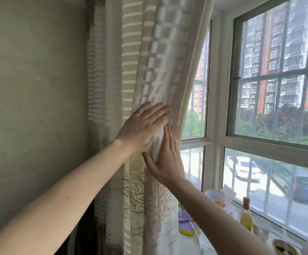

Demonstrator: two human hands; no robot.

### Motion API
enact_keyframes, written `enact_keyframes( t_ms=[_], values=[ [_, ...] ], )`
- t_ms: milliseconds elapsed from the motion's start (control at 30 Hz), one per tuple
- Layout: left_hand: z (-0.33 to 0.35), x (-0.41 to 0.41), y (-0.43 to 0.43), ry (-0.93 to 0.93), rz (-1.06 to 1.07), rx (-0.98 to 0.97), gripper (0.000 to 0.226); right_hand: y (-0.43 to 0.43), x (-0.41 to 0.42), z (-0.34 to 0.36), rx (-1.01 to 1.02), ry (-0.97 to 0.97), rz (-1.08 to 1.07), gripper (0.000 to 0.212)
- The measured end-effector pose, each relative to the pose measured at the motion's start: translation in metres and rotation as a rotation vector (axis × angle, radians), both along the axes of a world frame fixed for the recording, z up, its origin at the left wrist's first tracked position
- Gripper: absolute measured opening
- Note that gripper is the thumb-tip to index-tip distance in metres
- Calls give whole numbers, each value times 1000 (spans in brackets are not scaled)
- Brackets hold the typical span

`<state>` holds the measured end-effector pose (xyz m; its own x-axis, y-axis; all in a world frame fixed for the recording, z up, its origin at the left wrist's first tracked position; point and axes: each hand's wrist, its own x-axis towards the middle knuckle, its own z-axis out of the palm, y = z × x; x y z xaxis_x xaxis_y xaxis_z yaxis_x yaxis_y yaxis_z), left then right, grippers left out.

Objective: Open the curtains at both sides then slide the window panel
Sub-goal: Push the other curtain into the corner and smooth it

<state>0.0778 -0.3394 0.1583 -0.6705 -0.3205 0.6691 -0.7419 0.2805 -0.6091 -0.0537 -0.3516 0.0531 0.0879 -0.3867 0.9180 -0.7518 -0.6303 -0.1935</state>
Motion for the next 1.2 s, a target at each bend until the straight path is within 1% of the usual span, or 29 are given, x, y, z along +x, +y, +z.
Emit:
enact_keyframes(
  t_ms=[133, 300, 500, 633, 833, 1200],
  values=[
    [5, 15, -24, 31, 86, -1, 55, -29, 19, 10, -6, -1, 61, 95],
    [3, 35, -49, 56, 159, 2, 55, -60, 42, 13, 26, 44, 109, 94],
    [1, 64, -81, 70, 194, -33, 55, -94, 71, 14, 35, 59, 126, 94],
    [2, 85, -109, 106, 168, -65, 55, -122, 92, 19, 30, 58, 123, 93],
    [-6, 121, -161, 101, 158, -17, 57, -167, 121, 12, 58, 112, 50, 93],
    [3, 177, -247, 118, 40, -111, 53, -237, 180, 21, 60, 53, -28, 94]
  ],
)
